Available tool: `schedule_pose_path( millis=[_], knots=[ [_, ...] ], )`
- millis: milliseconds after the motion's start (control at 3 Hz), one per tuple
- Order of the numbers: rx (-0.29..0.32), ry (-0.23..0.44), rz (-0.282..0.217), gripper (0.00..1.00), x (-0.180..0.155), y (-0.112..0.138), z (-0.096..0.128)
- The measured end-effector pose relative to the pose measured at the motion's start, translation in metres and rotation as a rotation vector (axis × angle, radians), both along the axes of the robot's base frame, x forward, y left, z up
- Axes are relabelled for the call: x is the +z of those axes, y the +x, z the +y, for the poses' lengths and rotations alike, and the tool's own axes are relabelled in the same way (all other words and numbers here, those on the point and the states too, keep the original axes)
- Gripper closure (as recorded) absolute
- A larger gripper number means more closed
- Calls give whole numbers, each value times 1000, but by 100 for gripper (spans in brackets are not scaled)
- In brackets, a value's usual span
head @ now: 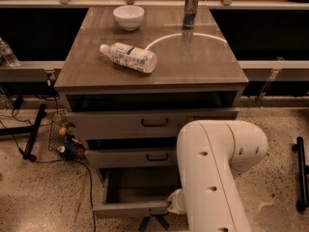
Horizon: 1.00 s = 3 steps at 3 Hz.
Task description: Close bottom drawer
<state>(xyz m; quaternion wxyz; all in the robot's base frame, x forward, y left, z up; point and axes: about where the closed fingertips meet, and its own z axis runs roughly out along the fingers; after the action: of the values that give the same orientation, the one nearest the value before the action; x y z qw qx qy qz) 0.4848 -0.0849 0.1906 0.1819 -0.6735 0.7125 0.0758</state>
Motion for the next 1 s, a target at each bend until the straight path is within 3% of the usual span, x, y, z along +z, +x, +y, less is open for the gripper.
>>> schedule_pose_path(
  millis=[333,667,1000],
  knots=[
    [1,1,2,22,-1,-1,1],
    [2,1,3,1,-1,-1,2],
    [0,-8,5,0,1,-2,-3]
  ],
)
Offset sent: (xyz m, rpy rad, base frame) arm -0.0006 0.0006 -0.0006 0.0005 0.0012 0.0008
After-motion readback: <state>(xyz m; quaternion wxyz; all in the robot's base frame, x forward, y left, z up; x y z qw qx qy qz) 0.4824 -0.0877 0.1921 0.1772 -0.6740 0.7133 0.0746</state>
